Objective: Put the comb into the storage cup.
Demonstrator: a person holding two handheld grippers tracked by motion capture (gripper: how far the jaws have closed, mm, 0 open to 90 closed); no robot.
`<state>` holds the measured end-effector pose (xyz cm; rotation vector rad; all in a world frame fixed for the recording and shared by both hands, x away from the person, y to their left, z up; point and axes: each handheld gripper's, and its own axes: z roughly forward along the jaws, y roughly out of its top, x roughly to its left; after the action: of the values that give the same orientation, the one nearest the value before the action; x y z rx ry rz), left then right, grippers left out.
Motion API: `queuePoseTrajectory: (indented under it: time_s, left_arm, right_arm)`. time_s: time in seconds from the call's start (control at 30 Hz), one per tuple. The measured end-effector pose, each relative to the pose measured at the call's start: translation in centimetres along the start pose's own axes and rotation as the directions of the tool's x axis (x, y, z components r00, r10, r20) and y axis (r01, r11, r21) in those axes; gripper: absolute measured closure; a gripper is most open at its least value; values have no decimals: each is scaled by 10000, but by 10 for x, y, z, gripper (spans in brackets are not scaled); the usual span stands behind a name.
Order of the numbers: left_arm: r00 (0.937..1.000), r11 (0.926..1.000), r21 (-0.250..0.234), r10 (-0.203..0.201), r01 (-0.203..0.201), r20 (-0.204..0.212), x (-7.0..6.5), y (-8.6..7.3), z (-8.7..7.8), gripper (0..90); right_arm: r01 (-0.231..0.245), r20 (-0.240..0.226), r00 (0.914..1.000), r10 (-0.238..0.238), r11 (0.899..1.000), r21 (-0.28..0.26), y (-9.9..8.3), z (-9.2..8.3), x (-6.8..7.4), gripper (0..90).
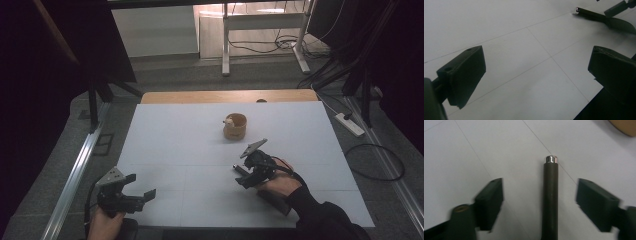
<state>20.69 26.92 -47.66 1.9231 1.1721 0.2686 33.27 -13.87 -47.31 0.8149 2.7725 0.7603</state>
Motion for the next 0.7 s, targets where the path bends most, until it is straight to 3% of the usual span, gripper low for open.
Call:
queuePoseTrajectory:
  time_s: [0.13,0.4,0.5,0.7]
  left_arm:
    - [10000,10000,4,-2,2,12,0,0,0,22]
    - [10000,10000,-4,-1,1,23,0,0,0,22]
    - [10000,10000,8,11,-11,19,0,0,0,22]
    - [10000,10000,-1,15,-15,27,0,0,0,22]
  right_arm:
    - [284,-273,9992,-288,9995,-156,2,-1,-2,560]
    - [640,-705,9954,-653,9977,-207,7,1,-4,898]
    - [544,-1166,9917,-544,9985,-27,9,2,-5,899]
    - [1020,-988,9900,-1007,9948,80,13,10,-1,899]
